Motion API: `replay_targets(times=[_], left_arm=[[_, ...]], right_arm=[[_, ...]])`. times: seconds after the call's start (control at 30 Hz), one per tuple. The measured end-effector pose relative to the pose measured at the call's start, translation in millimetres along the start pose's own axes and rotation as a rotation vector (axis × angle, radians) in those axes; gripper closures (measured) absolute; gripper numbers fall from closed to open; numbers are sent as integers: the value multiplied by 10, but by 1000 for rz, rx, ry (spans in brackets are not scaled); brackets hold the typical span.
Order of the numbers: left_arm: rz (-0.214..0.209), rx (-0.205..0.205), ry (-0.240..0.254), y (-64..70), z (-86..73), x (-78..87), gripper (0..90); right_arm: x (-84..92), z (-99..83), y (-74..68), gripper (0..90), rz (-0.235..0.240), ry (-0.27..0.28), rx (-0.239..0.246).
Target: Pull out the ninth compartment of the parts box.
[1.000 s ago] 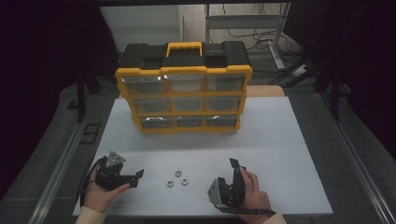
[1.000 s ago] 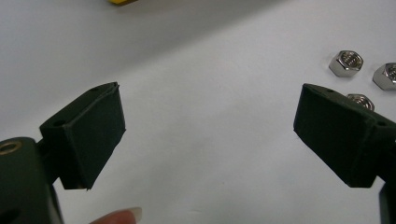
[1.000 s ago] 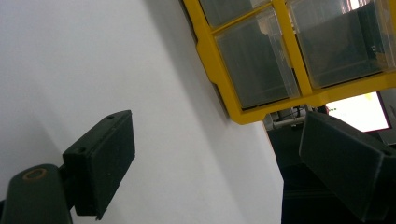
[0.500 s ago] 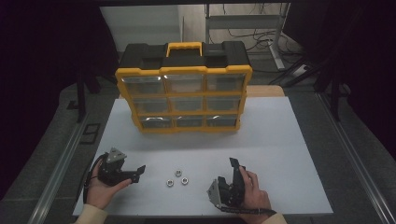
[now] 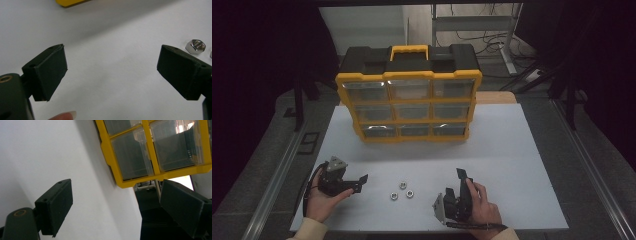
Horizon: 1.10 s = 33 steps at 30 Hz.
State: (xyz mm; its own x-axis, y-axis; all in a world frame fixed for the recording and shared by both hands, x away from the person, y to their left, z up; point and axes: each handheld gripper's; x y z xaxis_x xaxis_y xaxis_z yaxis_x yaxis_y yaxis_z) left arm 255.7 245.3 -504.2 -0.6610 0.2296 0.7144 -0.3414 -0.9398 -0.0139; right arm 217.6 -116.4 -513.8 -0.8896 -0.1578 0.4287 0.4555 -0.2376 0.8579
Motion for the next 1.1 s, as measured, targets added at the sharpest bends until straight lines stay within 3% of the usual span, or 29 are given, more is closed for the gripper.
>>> replay_targets(times=[0.37,0.53,0.67,1.07,1.1], left_arm=[[5,-4,1,10,-3,3,100],[5,-3,0,6,-5,5,100],[6,-3,-1,6,-6,4,100],[4,-3,-3,-1,-6,4,100],[5,-4,-3,0,-6,4,100]], right_arm=[[-74,-17,10,133,-28,-18,21],[-79,-9,-21,136,-54,-14,56],[-70,3,-31,141,-41,-16,68],[-140,-10,-9,148,-78,-32,122],[-142,-12,2,149,-60,-24,116]])
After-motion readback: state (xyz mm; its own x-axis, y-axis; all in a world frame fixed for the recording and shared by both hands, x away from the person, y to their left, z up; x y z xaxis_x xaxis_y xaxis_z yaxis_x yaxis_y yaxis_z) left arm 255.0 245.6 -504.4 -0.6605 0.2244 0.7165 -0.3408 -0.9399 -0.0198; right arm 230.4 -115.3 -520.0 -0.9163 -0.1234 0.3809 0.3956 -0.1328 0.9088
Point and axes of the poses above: each handheld gripper's, and its own axes: x roughly backward along the jaws, z roughly out of its top, y roughly to its right, and after that the axes turned 6 degrees about z, right-handed
